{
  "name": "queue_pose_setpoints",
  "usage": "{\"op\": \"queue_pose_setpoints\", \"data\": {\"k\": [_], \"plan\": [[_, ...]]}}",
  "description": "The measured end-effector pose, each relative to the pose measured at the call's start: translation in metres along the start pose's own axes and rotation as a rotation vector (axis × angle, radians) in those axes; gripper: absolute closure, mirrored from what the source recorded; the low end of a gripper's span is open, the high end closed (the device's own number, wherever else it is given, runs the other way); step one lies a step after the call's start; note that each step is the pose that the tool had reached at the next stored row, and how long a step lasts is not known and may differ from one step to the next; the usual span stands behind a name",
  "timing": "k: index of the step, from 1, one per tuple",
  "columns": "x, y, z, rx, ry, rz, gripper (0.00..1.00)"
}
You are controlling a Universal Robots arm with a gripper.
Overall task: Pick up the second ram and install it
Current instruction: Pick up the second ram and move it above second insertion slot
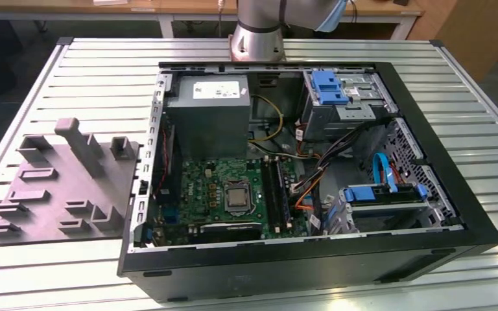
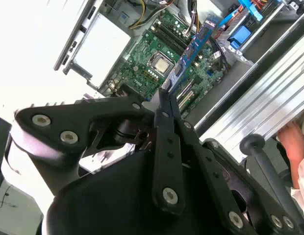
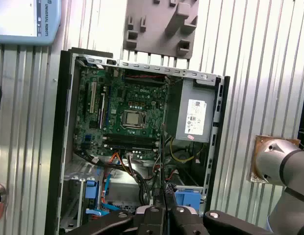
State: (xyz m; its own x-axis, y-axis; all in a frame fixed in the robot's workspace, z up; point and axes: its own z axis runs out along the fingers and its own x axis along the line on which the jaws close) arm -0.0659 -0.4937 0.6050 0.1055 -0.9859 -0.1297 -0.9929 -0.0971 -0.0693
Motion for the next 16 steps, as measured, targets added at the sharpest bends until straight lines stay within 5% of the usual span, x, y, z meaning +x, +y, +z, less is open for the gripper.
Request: {"op": "queue_pose_setpoints", "data": {"k": [16], "plan": [[0.001,0.0007,0.0082,0.0002,0.0002,0.0,0.89]]}}
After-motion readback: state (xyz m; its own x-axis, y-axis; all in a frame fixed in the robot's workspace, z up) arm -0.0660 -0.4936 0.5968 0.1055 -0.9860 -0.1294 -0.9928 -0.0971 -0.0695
